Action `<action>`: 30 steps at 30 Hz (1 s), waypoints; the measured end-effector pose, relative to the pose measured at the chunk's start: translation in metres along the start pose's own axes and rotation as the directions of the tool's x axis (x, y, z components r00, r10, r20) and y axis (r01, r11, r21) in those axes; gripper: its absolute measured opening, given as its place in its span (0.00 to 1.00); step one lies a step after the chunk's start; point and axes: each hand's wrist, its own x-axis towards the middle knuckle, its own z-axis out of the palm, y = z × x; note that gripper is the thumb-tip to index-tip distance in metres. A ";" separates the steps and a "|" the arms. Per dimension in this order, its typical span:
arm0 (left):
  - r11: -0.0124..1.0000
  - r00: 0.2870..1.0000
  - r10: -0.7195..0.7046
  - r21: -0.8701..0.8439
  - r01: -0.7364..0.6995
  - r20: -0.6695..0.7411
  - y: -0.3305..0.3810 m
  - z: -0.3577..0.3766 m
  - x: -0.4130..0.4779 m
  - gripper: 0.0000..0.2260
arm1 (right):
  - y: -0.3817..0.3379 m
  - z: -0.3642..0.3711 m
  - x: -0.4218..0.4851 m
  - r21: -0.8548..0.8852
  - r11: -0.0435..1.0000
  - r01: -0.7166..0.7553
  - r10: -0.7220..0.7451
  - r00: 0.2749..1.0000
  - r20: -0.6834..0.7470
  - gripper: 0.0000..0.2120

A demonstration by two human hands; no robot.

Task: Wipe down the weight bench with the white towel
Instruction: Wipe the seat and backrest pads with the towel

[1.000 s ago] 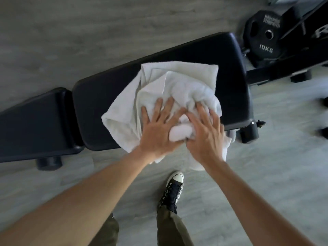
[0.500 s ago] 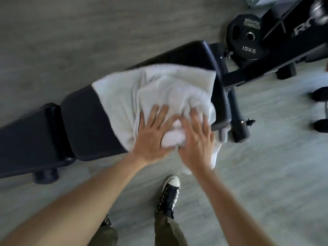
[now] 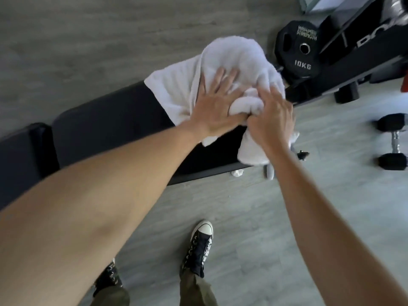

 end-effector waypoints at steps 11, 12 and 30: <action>0.970 0.949 -0.242 -0.025 0.242 -0.202 -0.125 0.034 -0.245 0.39 | -0.132 0.103 -0.149 -0.019 0.939 0.345 -0.320 0.890 0.324 0.40; 0.948 0.923 -0.317 -0.035 0.317 -0.218 -0.142 0.033 -0.258 0.39 | -0.154 0.112 -0.145 -0.021 0.904 0.427 -0.392 0.848 0.357 0.40; 0.931 0.932 -0.355 -0.118 0.346 -0.067 -0.102 -0.029 -0.057 0.44 | -0.104 0.043 0.029 -0.076 0.918 0.390 -0.372 0.910 0.182 0.34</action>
